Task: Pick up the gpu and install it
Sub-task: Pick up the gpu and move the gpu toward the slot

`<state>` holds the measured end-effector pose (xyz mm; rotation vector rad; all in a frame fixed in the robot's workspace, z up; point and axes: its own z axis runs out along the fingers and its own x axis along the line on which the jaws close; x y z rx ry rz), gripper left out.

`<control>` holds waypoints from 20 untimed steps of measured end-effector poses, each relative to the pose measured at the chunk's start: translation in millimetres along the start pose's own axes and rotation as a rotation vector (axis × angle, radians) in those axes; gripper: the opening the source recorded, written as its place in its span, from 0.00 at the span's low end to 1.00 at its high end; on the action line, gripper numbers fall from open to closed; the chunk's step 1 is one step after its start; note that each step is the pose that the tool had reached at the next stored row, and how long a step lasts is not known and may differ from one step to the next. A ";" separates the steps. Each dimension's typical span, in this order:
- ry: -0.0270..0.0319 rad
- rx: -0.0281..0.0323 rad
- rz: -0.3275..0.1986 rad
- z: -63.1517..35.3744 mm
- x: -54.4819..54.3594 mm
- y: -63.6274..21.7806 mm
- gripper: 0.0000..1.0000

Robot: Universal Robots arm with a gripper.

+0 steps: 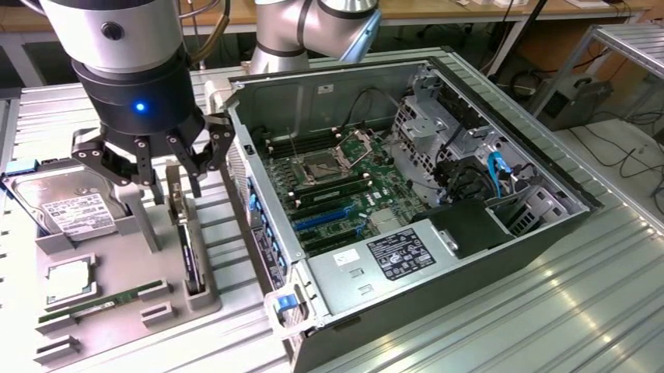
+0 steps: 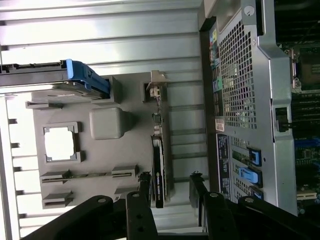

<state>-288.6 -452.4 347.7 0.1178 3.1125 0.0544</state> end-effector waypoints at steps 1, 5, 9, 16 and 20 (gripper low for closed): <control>0.0000 0.0000 0.000 0.5 0.0 0.0 0.44; 0.0002 0.0000 0.000 3.4 0.1 -0.1 0.44; 0.0002 0.0001 0.000 5.0 0.1 -0.2 0.44; 0.0001 -0.0001 0.000 13.6 0.3 -0.5 0.44; 0.0001 -0.0001 0.000 21.7 0.7 -0.8 0.44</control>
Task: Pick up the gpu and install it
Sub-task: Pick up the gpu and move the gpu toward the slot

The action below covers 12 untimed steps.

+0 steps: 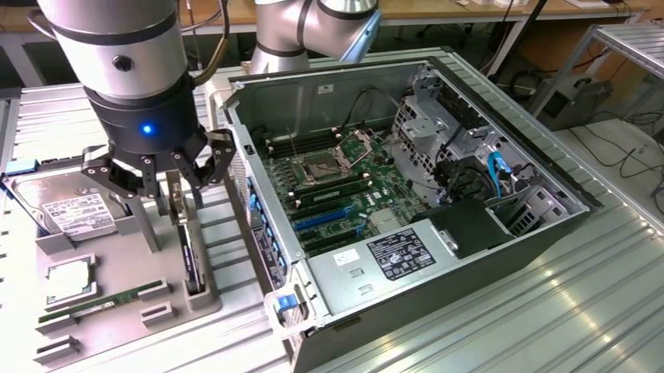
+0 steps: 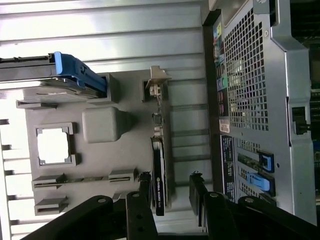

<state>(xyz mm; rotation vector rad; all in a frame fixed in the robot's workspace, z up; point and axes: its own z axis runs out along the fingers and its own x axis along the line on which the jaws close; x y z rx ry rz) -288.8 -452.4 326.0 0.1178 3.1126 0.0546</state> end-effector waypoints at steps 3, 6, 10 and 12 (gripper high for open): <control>0.0001 0.0001 0.000 5.5 0.6 -0.2 0.44; 0.0001 0.0001 0.000 10.9 2.8 -0.6 0.44; 0.0016 0.0002 0.000 20.9 6.3 -1.2 0.44; 0.0018 0.0002 0.000 24.9 6.5 -1.3 0.44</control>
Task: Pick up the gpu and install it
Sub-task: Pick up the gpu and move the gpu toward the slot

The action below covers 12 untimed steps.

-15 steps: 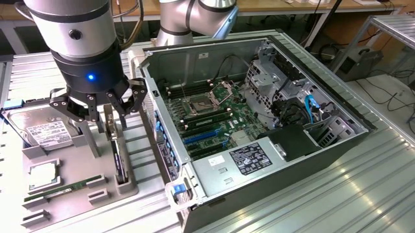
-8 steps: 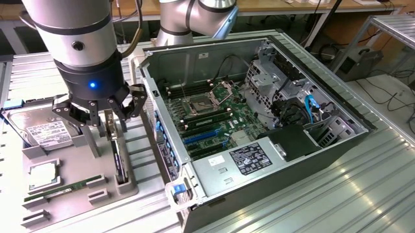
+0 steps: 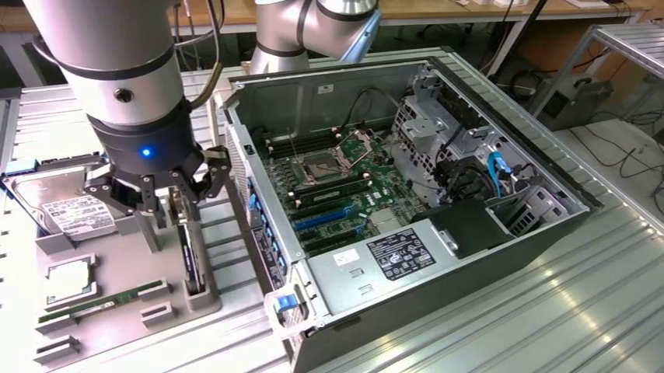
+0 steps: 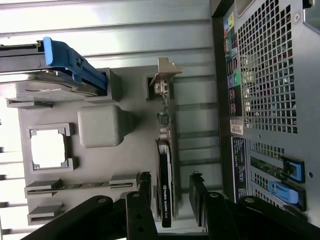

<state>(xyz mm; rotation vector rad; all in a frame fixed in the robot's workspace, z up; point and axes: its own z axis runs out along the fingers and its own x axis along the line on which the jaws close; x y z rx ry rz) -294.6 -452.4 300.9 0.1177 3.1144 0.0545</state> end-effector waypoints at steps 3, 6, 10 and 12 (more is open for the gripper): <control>0.0002 0.0001 0.000 8.0 0.2 -0.3 0.44; 0.0006 0.0001 0.000 14.8 0.4 -0.5 0.44; 0.0017 0.0001 0.000 24.1 0.6 -0.8 0.44; 0.0024 0.0002 0.000 28.5 0.7 -0.9 0.44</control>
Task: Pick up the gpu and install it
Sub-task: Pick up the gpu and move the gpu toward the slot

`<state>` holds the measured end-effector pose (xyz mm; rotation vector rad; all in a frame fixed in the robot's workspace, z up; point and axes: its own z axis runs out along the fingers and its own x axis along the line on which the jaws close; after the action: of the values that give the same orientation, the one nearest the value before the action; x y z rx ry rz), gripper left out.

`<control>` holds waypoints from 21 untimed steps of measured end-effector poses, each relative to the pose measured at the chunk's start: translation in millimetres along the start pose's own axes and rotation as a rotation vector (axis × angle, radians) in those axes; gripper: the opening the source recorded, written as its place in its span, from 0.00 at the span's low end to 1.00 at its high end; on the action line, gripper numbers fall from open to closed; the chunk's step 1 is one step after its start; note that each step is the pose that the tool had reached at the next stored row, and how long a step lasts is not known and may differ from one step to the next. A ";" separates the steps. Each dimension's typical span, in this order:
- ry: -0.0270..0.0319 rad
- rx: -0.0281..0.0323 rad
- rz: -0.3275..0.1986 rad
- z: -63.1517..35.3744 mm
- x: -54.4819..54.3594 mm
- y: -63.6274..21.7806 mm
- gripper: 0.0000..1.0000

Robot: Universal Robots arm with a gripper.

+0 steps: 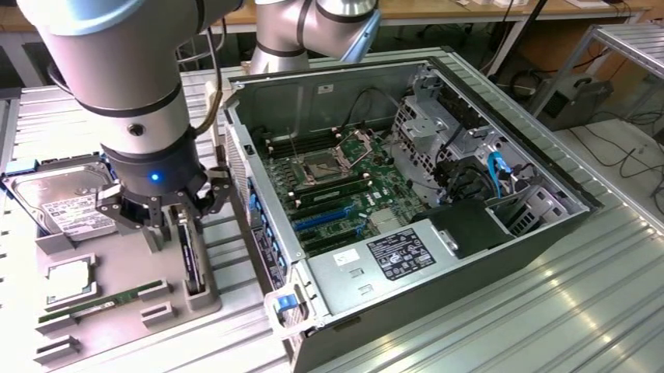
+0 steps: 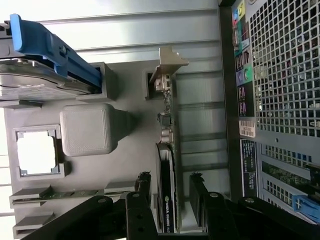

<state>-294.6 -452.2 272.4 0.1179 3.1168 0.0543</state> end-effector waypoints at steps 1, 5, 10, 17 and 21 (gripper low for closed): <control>0.0006 0.0000 0.000 3.0 0.0 0.0 0.44; 0.0030 0.0002 0.000 9.5 0.3 1.0 0.44; 0.0132 0.0010 0.001 15.9 0.8 4.4 0.44; 0.0250 0.0020 0.001 22.6 1.1 7.4 0.44; 0.0258 0.0020 0.001 24.1 1.4 8.7 0.44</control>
<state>-294.8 -442.6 248.6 0.1193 3.1426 0.0531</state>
